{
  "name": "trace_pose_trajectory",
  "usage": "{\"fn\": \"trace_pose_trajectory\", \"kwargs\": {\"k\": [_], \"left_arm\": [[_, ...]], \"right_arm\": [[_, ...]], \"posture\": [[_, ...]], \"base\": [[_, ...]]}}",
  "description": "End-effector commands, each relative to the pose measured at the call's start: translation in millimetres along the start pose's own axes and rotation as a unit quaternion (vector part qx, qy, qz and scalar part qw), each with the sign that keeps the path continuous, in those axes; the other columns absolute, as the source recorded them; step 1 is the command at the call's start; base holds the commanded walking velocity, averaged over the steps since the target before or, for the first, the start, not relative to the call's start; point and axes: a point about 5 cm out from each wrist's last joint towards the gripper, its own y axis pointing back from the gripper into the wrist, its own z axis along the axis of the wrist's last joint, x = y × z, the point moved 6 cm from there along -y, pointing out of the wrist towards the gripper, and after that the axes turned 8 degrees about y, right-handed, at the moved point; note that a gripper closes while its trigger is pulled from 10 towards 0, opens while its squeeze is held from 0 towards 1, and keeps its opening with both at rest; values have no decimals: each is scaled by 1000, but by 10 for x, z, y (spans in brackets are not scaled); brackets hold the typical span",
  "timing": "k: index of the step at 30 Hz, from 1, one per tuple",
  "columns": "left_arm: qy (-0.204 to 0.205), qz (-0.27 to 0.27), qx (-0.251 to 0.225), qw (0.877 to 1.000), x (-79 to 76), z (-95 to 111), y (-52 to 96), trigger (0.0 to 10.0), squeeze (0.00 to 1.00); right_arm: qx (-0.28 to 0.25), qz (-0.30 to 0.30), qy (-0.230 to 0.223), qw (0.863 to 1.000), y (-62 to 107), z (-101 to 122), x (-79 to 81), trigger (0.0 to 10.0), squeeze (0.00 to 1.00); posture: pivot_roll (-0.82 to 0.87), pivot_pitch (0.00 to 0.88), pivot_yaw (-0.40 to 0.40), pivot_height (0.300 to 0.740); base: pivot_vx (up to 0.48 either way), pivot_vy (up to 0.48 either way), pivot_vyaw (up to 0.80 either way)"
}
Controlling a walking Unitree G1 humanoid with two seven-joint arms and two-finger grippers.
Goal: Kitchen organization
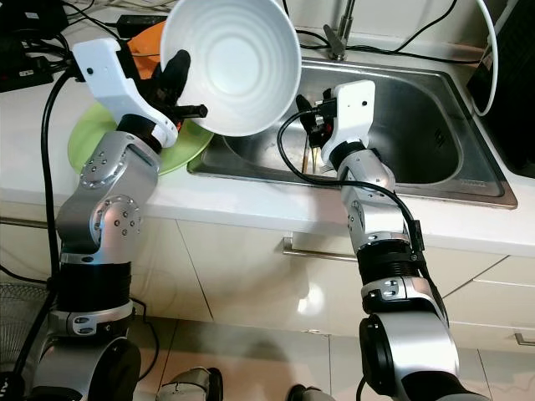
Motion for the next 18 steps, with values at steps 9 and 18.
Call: {"fn": "trace_pose_trajectory", "kwargs": {"k": [9, 18], "left_arm": [[-59, 70, -87, 992, 250, 326, 4, 10000, 0], [-116, 42, -69, 990, 154, 159, 5, 10000, 0]], "right_arm": [[-10, -14, -14, 1000, 44, 106, -145, 10000, 0], [-27, 44, -104, 993, 67, 250, 80, 10000, 0]], "posture": [[132, 72, -16, 740], [125, 66, -13, 740]], "base": [[0, 0, 0], [0, 0, 0]]}}
